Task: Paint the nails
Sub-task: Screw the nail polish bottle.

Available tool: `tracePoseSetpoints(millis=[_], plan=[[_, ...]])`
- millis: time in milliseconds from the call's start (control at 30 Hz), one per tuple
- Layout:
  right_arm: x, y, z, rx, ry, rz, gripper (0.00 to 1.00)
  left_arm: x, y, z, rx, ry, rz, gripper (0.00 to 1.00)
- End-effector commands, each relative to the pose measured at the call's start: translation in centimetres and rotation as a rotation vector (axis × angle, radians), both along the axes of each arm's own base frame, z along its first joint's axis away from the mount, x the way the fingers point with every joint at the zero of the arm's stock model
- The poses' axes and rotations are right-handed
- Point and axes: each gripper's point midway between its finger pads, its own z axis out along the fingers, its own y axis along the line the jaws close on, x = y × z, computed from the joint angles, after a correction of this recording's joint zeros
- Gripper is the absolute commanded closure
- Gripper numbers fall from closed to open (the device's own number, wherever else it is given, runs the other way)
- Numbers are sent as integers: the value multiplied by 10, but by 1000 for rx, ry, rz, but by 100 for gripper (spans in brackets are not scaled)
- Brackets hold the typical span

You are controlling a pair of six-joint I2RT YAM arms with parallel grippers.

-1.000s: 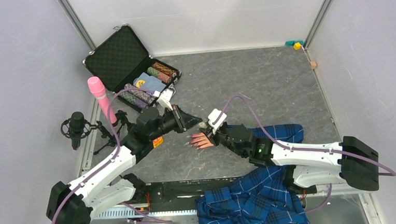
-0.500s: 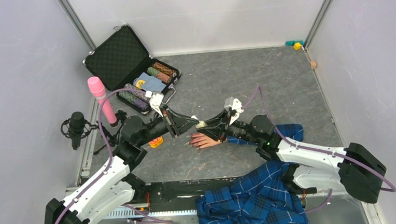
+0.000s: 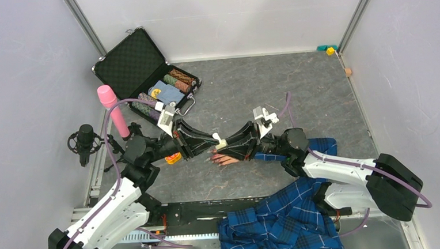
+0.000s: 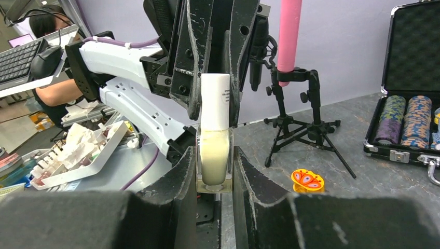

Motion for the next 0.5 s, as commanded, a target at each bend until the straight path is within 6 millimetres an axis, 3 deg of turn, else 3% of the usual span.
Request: tracePoseSetpoints(millis=[0, 67, 200, 333, 467], plan=[[1, 9, -26, -99, 28, 7, 100, -32, -3, 16, -2, -71, -133, 98], [4, 8, -28, -115, 19, -12, 100, -20, -4, 11, 24, -52, -67, 97], [8, 6, -33, -144, 4, -40, 100, 3, -3, 5, 47, -21, 48, 76], [10, 5, -36, -163, -6, -60, 100, 10, -4, 4, 51, -17, 79, 58], [10, 4, -34, -160, -12, -61, 100, 14, -6, 1, 61, 2, 77, 51]])
